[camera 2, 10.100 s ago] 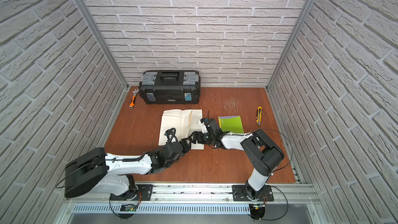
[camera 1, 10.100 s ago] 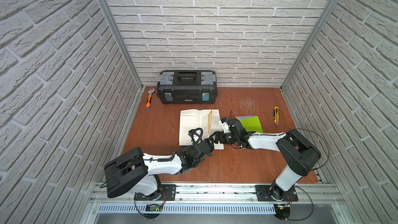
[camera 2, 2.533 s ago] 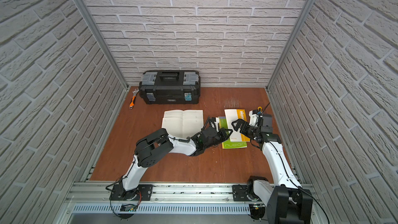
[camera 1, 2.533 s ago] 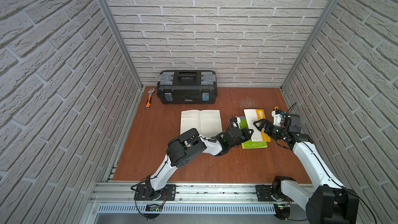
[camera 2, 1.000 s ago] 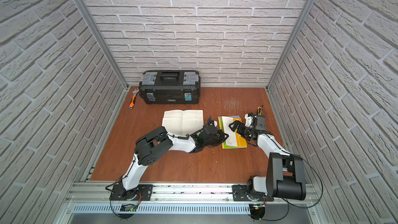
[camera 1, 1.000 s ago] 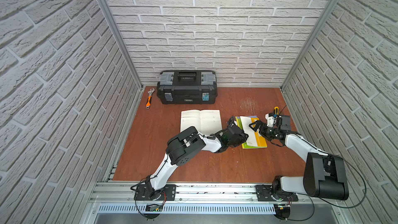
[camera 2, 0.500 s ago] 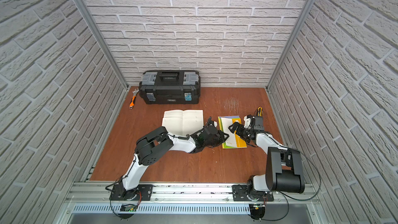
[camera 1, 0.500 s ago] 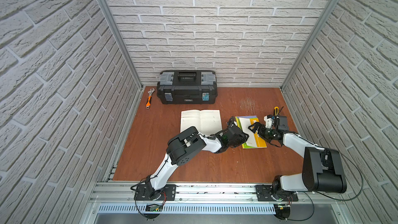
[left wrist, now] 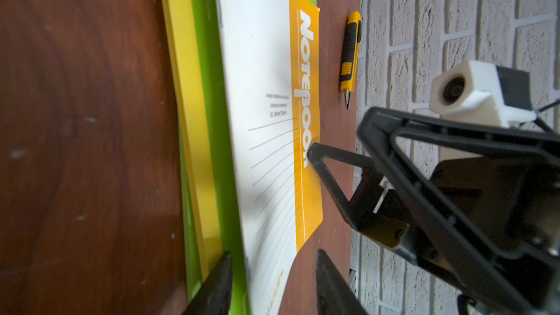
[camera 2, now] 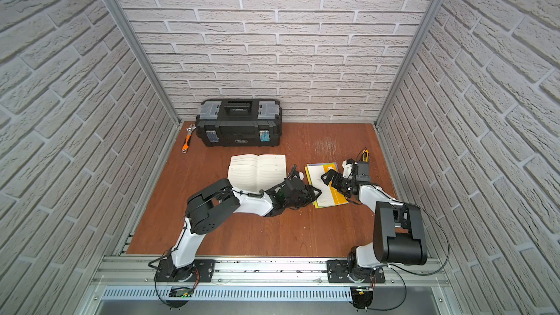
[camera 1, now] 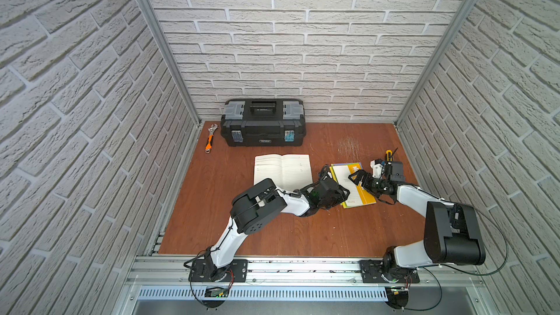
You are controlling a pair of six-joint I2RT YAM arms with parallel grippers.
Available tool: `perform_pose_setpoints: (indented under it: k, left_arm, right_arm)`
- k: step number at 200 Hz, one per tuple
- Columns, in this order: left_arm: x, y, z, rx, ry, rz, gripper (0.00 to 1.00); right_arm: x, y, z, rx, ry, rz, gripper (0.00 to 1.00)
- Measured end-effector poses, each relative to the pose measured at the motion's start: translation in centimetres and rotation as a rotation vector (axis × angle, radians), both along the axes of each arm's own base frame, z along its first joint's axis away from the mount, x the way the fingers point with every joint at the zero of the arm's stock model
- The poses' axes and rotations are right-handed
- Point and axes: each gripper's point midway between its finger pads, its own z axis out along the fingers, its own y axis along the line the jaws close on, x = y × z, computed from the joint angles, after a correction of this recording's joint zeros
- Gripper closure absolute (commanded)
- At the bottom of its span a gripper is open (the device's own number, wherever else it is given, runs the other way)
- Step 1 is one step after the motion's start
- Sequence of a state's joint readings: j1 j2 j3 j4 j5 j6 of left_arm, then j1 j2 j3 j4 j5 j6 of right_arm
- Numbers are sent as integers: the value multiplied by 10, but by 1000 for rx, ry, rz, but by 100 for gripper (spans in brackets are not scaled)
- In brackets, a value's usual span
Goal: Close the notebook
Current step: Place the notebook at the notebook.
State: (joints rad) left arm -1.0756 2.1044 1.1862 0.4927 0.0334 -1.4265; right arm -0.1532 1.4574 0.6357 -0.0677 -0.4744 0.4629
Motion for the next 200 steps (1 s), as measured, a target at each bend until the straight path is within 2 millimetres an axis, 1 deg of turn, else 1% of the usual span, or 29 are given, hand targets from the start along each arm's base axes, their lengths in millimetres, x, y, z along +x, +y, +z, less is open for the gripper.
perform_pose_setpoints:
  k: [14, 40, 57, 69, 78, 92, 105, 118, 133, 142, 148, 162, 170, 178, 187, 200]
  left_arm:
    - [-1, 8, 9, 42, -18, 0, 47]
    - [-3, 22, 30, 106, -61, -2, 47]
    - [-5, 36, 36, 140, -92, 4, 48]
    - [-10, 55, 36, 181, -122, 13, 48]
    - [-16, 74, 34, 226, -143, 20, 48]
    - [-25, 100, 40, 294, -188, 27, 49]
    - [-32, 120, 58, 334, -246, 32, 51]
    - [-37, 137, 85, 337, -306, 48, 54]
    - [-42, 155, 118, 302, -369, 78, 57]
    - [-47, 168, 131, 283, -398, 100, 58]
    - [-50, 177, 136, 278, -412, 112, 59]
    - [-57, 199, 140, 278, -433, 142, 59]
    - [-62, 210, 138, 283, -437, 156, 59]
    - [-67, 221, 132, 292, -439, 166, 59]
    - [-73, 232, 124, 305, -438, 172, 59]
    - [-81, 247, 109, 336, -432, 176, 58]
  right_arm:
    - [0, 0, 0, -3, -1, 2, 0]
    - [0, 0, 0, -6, -3, 3, 0]
    - [0, -1, 0, -10, -4, 3, 0]
    - [-1, -1, 0, -13, -5, 1, 0]
    - [-2, -1, 1, -16, -4, 1, 0]
    - [-4, -2, 0, -21, 4, -2, 0]
    - [-8, -2, 0, -27, 12, -6, 0]
    - [-11, -2, 0, -30, 17, -8, 0]
    - [-13, -2, 0, -30, 20, -9, 0]
    - [-14, -2, 0, -30, 21, -9, 0]
    - [-16, -2, 1, -30, 20, -9, 0]
    - [-23, 1, 3, -31, 20, -3, 0]
    - [-29, 3, 7, -36, 16, -1, 0]
    - [-35, 6, 16, -45, -2, 7, 0]
    - [-38, 10, 32, -61, -43, 22, 0]
    - [-39, 18, 62, -90, -129, 49, 0]
